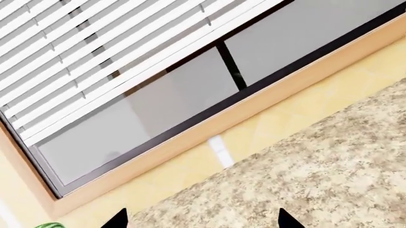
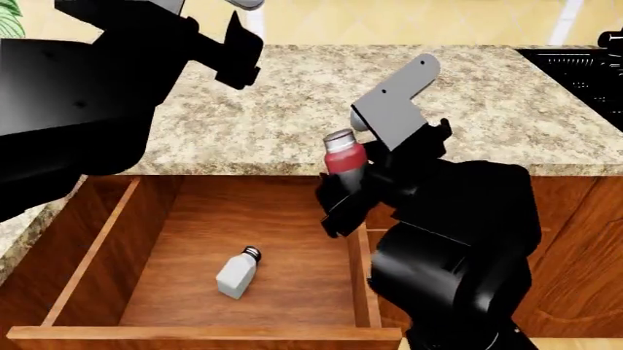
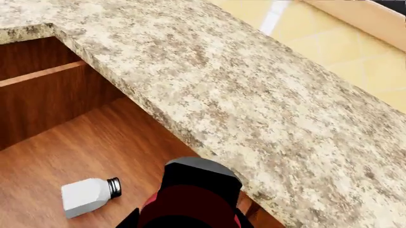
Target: Pick and place the shaker into the drawer. Then close the cabinet.
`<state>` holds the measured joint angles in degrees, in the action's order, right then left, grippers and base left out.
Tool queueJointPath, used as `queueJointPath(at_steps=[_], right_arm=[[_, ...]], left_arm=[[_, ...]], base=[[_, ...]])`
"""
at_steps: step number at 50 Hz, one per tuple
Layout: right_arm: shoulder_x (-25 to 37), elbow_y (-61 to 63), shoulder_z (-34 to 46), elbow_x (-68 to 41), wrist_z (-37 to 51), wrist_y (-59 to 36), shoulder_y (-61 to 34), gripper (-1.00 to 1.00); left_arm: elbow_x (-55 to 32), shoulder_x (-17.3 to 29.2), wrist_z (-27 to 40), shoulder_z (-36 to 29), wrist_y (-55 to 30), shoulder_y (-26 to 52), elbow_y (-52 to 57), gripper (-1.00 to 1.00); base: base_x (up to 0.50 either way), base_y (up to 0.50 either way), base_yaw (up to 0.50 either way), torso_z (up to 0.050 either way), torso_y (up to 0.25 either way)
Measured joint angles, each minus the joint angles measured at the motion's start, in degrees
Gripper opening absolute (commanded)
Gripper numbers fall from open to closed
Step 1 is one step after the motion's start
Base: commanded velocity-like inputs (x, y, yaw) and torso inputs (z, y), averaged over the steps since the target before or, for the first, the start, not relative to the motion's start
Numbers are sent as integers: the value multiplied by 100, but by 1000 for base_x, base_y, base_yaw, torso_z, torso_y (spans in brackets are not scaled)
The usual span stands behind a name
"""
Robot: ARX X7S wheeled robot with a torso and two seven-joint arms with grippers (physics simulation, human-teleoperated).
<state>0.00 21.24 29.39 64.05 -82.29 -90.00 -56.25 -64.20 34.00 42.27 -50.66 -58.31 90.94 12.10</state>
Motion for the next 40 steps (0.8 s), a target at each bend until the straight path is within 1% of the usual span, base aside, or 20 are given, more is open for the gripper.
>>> queueJointPath(at_steps=[10,26,33,40], right_arm=[[10,-523,732,-470,-132,12,-135,-100],[146,-1432,1958,-1321,-308,409,-557,-100],[166,-1785,2318,-1598,-254,610,-546,-100],[136,-2056,2498,-1828,-50,796,-377,-100]], left_arm=[[43,-14,180,28,-150,292,152,100],[-70,61,379,66,-288,325,360,100],[-137,110,455,83,-331,287,440,100],[-171,164,508,88,-345,229,498,100]], base=[[0,0,0,0,0],[0,0,0,0,0],[0,0,0,0,1],[0,0,0,0,0]])
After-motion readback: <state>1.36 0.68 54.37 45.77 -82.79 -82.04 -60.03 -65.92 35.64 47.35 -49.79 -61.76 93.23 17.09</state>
